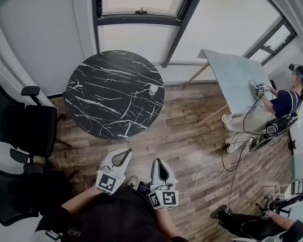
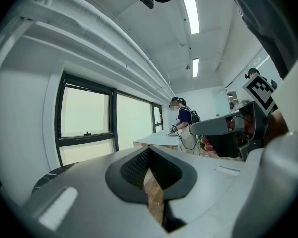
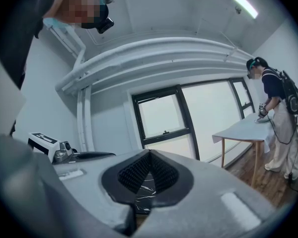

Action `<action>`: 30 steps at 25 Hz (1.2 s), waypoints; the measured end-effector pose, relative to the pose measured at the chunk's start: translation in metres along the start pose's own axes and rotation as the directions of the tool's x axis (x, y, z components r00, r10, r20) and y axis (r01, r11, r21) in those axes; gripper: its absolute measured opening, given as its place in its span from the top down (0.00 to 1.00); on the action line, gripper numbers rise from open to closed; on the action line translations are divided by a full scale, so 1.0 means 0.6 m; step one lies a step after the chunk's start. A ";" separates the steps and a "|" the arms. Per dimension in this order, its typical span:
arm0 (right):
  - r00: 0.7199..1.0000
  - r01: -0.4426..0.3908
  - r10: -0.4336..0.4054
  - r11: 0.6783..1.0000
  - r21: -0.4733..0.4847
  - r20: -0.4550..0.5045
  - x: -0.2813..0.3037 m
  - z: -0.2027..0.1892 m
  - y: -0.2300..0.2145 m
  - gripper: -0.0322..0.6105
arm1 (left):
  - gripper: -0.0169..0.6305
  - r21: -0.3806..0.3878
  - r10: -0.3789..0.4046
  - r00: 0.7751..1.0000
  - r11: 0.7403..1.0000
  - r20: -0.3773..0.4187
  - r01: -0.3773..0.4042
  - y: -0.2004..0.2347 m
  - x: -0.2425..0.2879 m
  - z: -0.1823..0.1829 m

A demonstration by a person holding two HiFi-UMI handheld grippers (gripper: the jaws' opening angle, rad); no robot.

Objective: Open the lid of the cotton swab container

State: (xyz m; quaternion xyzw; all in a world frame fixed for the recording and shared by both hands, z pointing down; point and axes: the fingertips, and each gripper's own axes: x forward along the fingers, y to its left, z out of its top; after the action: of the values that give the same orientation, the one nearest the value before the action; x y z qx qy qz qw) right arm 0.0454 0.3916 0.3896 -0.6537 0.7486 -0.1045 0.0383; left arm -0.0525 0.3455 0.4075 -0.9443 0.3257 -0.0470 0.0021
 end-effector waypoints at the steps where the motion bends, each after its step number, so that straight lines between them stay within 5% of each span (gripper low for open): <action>1: 1.000 -0.003 0.003 1.000 -0.001 0.000 -0.004 -0.001 -0.006 0.96 | 0.98 0.005 0.001 1.000 1.000 -0.001 -0.001 -0.007 0.003 -0.001; 15: 0.997 -0.083 0.083 0.996 -0.017 0.002 -0.039 -0.001 -0.081 0.96 | 0.98 0.048 0.088 0.996 0.995 -0.025 -0.087 -0.086 0.023 -0.003; 30: 0.999 -0.032 0.031 0.999 -0.033 -0.028 0.044 -0.020 -0.120 0.96 | 0.98 0.005 0.026 0.999 1.000 -0.047 -0.026 -0.045 0.106 -0.053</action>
State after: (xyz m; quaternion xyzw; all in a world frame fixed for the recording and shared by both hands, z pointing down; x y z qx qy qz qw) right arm 0.1091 0.3582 0.4184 -0.6409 0.7608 -0.1002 0.0189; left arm 0.0113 0.3284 0.4458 -0.9387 0.3377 -0.0697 -0.0030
